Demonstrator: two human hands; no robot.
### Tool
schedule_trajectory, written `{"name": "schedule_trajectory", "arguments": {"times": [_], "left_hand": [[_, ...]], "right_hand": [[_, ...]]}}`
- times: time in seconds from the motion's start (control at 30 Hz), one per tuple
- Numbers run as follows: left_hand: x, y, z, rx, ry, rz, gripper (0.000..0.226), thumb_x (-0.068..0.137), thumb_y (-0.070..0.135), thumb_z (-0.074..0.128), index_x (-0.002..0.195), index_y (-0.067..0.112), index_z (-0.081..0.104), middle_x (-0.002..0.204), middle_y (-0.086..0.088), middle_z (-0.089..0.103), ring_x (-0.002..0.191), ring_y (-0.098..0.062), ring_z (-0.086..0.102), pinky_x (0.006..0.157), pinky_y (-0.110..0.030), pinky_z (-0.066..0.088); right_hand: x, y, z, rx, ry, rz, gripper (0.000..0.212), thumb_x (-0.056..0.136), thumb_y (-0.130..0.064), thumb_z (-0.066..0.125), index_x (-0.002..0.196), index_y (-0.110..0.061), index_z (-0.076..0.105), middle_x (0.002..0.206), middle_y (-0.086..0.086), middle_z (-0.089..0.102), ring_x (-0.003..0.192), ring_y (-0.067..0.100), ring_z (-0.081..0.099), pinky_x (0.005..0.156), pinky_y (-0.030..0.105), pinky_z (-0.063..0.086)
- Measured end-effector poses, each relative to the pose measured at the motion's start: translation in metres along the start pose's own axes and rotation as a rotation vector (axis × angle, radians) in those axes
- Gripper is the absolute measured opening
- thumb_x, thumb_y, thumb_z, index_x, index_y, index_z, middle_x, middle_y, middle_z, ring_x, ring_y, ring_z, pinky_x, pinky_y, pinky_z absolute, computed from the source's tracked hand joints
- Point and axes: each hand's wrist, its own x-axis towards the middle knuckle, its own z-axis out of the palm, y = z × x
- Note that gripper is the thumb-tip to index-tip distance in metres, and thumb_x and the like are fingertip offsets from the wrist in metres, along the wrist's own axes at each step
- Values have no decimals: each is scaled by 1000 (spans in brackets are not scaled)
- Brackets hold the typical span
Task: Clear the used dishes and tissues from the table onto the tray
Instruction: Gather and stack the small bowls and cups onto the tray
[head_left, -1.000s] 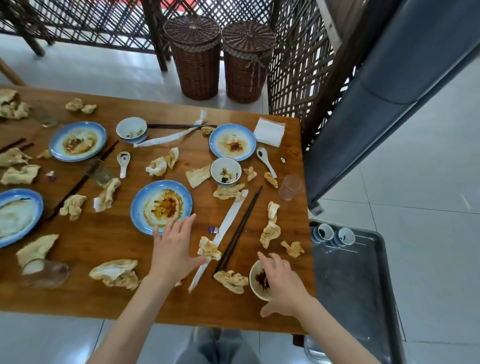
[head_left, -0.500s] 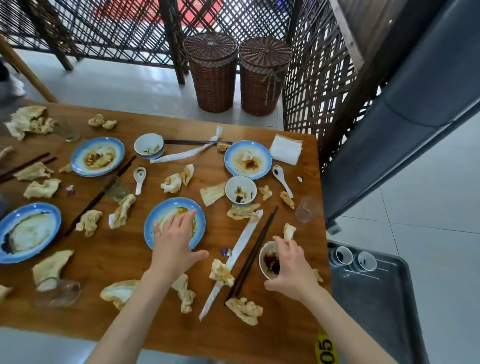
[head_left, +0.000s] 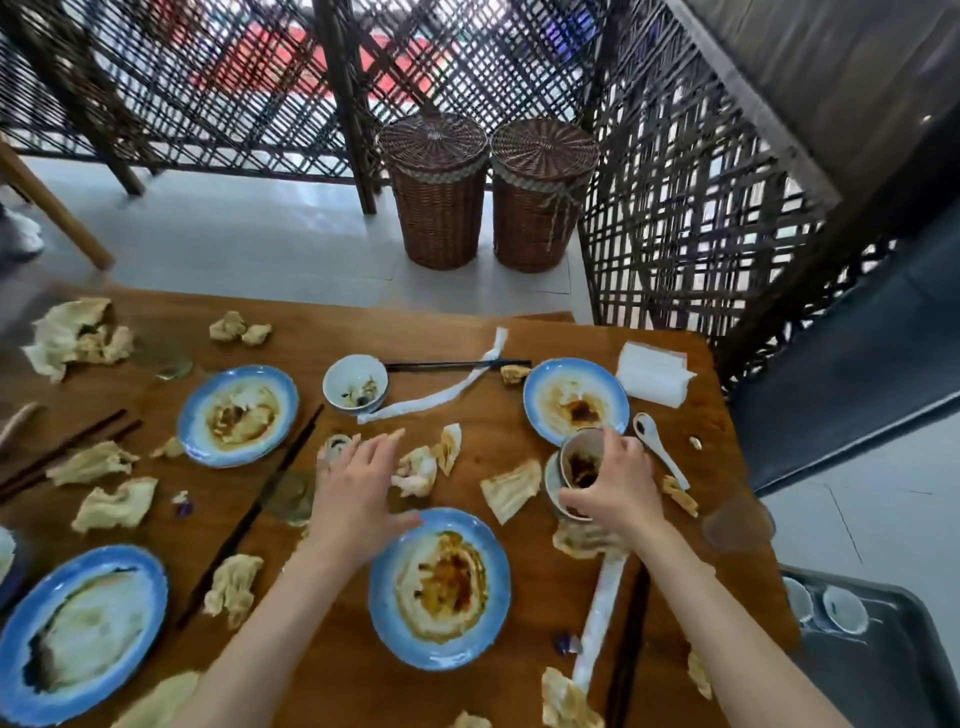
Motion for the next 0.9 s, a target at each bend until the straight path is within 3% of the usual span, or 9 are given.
{"name": "schedule_trajectory", "arguments": {"times": [0.2,0.33,0.6,0.9], "left_hand": [[68,-35,-2,10,2,15,96,68,58,71,145,27,24,146,4,35,137,-20,28,113,-50,13],[114,-55,2,46,-20,-45,96,67,57,73,143,23,25,148,-2,33,136,-25,30,112,-50,19],[157,-87,24,15,-107,-177,123,56,66,76,148,20,7,153,-13,19,139,-33,22,110,-54,21],[168,-88,31,-28,-96,-176,126,55,71,72,147,10,12,143,-15,32,129,-33,37,102,-45,37]], "right_hand": [[7,-8,19,-55,40,110,110,58,-49,78,144,-19,17,137,11,33,126,29,33,99,36,39],[6,-12,31,-50,21,128,114,59,-47,78,147,-21,11,144,9,25,133,29,27,105,38,36],[3,-4,42,-14,34,123,128,56,-53,83,148,-31,-3,148,5,13,137,26,23,109,37,32],[4,-1,47,-33,97,104,121,57,-59,78,147,-34,1,140,5,20,129,25,33,101,34,40]]}}
